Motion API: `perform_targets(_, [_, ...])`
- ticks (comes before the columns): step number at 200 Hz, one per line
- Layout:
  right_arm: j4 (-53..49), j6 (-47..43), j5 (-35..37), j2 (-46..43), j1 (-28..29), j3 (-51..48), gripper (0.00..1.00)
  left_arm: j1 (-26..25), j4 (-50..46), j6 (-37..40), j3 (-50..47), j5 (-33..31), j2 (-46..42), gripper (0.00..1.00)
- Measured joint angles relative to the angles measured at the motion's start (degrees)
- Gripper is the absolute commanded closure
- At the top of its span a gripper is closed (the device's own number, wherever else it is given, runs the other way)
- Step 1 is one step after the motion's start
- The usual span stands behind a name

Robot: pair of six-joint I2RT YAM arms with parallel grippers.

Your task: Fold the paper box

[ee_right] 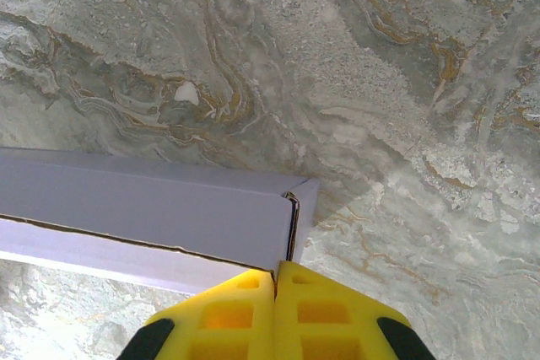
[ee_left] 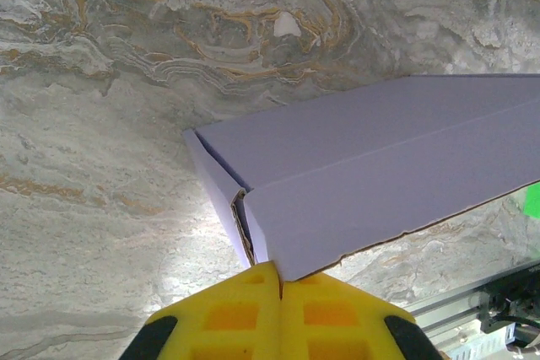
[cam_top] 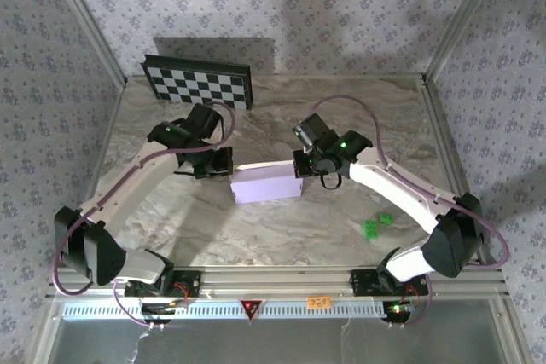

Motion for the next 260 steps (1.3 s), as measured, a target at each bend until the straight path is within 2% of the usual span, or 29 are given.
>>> perform_targets(148, [1.0,0.5,0.9,0.0,1.3,-0.4,1.00,-2.0,1.7,2.7,-1.3,-8.1,-1.1,0.98])
perform_targets(260, [12.5,2.1,9.4,-5.3,2.8,-8.5,1.00,-3.9,10.8,5.0,-3.2,-14.0,-1.2,0.99])
